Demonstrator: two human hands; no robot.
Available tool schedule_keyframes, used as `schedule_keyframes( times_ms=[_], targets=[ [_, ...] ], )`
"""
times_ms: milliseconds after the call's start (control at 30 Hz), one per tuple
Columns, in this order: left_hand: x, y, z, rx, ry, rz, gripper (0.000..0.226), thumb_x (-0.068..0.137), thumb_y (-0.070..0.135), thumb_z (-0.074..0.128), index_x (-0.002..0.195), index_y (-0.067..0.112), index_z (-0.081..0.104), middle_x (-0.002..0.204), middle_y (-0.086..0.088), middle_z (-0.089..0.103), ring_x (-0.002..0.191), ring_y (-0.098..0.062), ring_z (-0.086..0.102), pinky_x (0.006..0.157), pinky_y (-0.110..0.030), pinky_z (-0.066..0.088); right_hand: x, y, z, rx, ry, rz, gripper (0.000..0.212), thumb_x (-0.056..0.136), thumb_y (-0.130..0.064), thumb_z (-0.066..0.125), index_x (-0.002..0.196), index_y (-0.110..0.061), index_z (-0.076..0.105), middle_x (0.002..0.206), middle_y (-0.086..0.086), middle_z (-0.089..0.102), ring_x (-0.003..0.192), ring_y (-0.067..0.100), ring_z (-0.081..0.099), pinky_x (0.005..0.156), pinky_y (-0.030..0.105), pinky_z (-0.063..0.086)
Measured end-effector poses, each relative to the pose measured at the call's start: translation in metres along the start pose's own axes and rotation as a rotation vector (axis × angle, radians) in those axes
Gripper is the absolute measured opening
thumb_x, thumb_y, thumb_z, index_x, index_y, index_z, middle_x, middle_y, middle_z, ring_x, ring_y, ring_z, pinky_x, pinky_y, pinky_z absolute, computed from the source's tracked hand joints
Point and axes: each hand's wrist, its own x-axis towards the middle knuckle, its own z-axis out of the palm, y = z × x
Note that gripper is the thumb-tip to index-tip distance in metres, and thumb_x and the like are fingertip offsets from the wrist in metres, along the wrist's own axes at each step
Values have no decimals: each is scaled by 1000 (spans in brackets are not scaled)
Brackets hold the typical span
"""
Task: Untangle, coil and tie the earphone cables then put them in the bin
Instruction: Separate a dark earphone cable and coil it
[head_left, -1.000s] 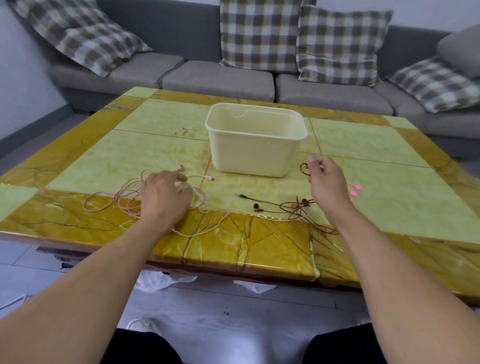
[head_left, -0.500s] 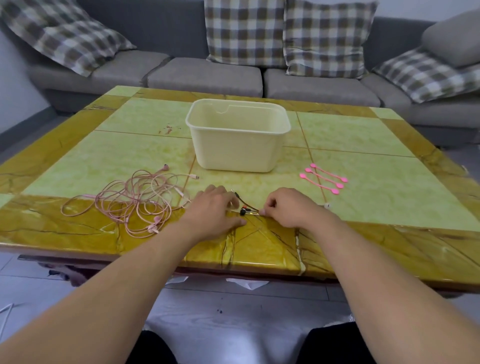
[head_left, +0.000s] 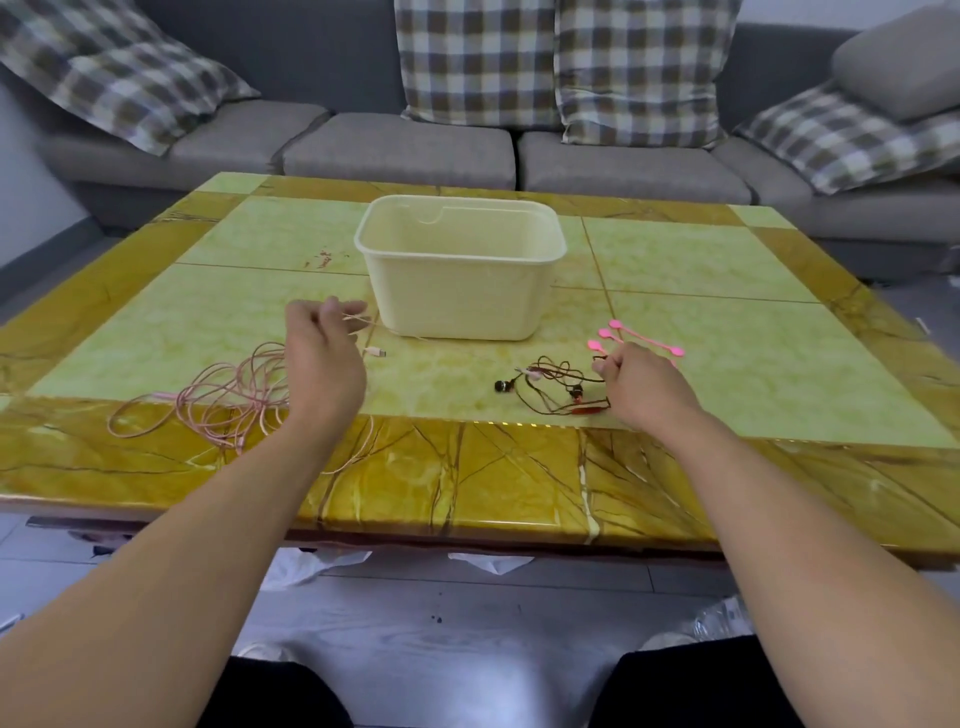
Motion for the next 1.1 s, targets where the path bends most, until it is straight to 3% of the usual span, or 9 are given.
schedule_keyframes(
  times_ms=[100,167,267,433,500,667,800,933,1100],
  targets=[
    [14,11,-4,-634,15,-330,23,111,17,27,117,8,47,99,-9,71,85,-21,75,91,-37,59,0,-2,-1,-42,42,54,25,106,-29,46,119,-16,63,127,5,69,109,30,66,78,36,47],
    [18,15,-8,-859,-10,-497,37,110,12,29,145,7,39,68,-1,55,51,-14,60,65,-27,58,-2,-1,-3,-65,94,80,26,107,-29,46,119,-14,63,123,6,69,109,32,65,74,34,41],
    [23,5,-13,-381,-78,-432,44,106,16,32,149,11,41,55,7,30,43,-10,29,42,-23,27,-4,1,-7,-72,156,97,28,107,-29,44,123,-15,62,126,4,69,114,33,63,74,34,38],
    [10,-3,-13,323,-281,-188,28,100,42,56,97,15,59,61,1,49,50,-17,41,55,-28,32,-12,-10,-2,-76,124,5,25,103,-40,52,109,-20,66,116,0,70,94,26,62,72,33,38],
    [7,-3,-10,415,-300,-73,25,97,43,60,94,19,57,61,1,55,48,-17,46,50,-28,31,-14,-18,1,-61,106,-30,28,100,-49,55,105,-23,64,116,-2,68,91,22,58,71,34,39],
    [10,-3,-8,521,-98,181,16,97,27,61,110,19,57,87,0,62,90,-30,60,73,-41,45,-17,-30,4,-98,170,-125,31,93,-47,68,115,-25,66,136,5,58,125,26,52,96,41,46],
    [11,-12,-9,880,-61,483,81,71,-13,61,143,19,46,148,-10,43,145,-31,26,120,-48,17,-15,-33,11,-63,25,-140,22,85,-40,79,103,-31,69,118,0,66,106,20,61,84,35,52],
    [1,-5,4,918,-177,715,59,69,-10,66,120,19,67,140,-8,55,141,-32,34,115,-49,23,-13,-28,9,111,-30,-62,37,82,-26,84,114,-22,66,118,1,62,100,18,59,79,28,43],
    [-30,-6,30,620,-455,550,21,85,17,72,105,24,71,116,4,68,124,-20,47,107,-40,35,-20,-3,-14,-40,1,43,31,82,-27,83,107,-15,68,110,3,68,102,25,64,86,34,52]
  ],
)
